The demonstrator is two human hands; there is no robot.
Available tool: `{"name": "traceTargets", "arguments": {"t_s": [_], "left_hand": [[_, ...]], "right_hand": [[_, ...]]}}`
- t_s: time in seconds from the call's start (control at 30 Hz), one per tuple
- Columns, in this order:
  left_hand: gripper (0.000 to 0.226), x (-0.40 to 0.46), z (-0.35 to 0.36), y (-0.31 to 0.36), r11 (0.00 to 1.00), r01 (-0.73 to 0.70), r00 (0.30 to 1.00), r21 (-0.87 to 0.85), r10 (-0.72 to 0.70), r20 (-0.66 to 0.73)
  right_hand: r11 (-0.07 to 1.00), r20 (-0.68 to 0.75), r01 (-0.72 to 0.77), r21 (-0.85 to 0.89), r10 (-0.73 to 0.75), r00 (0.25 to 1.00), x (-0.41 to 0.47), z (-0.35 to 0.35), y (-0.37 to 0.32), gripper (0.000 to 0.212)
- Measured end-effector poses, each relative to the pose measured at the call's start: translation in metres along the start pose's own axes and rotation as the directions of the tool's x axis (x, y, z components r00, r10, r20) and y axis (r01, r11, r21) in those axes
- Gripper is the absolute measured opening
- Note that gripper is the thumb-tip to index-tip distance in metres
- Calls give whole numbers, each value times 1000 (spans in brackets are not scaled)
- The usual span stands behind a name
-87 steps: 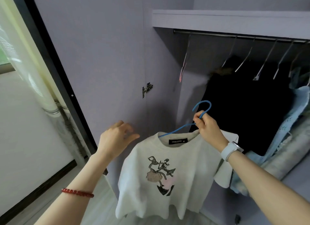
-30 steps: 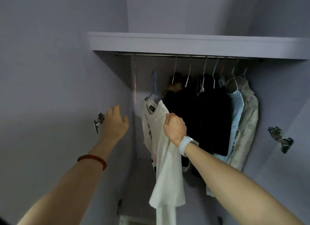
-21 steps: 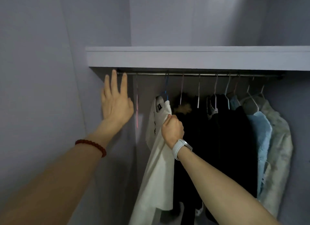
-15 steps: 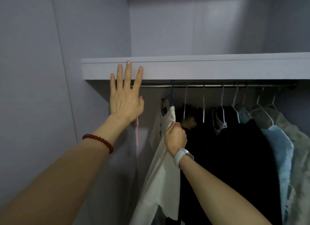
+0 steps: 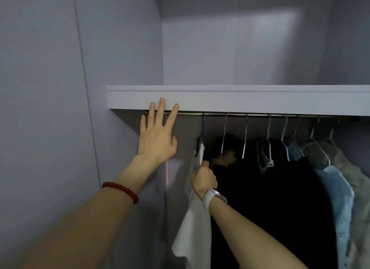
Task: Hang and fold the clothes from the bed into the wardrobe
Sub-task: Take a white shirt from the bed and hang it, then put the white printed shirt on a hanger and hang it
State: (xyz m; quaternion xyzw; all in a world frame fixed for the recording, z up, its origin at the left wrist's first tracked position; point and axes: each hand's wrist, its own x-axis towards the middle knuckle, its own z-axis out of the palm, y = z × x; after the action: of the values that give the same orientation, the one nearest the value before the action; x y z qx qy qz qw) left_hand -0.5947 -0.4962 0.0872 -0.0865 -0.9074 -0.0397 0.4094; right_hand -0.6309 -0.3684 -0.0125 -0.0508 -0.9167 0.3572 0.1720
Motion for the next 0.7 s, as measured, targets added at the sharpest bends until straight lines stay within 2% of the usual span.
{"name": "traceTargets", "arguments": {"t_s": [0.07,0.13,0.23,0.4,0.47,0.57,0.63,0.7], "left_hand": [[81,-20,-8,4,995,67,996,-71,-63,58],[75,-49,-14,9,981,154,984,-121,-141,110],[65,-100,-31,21,957,229,972,-181,-214,99],[52,-191,-62,41,880,395,918,-264,-368,147],[48,-237,-84,55,817,502,862,-283,-447,241],[49,-301,-106,75,749,589,805,-302,-511,303],[43,-349,-121,86,678,674,738,-294,-597,314],[41,-405,-142,96,589,776,631,-226,-706,322]], "right_hand": [[997,29,71,23,-71,997,-13,-11,2,28],[988,50,152,9,-152,987,-32,-23,7,37],[975,102,212,69,-218,971,-72,-44,17,48],[962,249,193,193,-238,939,-151,-72,42,36],[961,343,155,229,-229,911,-189,-81,55,33],[955,486,105,276,-233,843,-239,-83,74,29],[951,574,65,303,-236,784,-274,-77,85,26],[949,678,65,307,-266,685,-316,-62,94,24]]}}
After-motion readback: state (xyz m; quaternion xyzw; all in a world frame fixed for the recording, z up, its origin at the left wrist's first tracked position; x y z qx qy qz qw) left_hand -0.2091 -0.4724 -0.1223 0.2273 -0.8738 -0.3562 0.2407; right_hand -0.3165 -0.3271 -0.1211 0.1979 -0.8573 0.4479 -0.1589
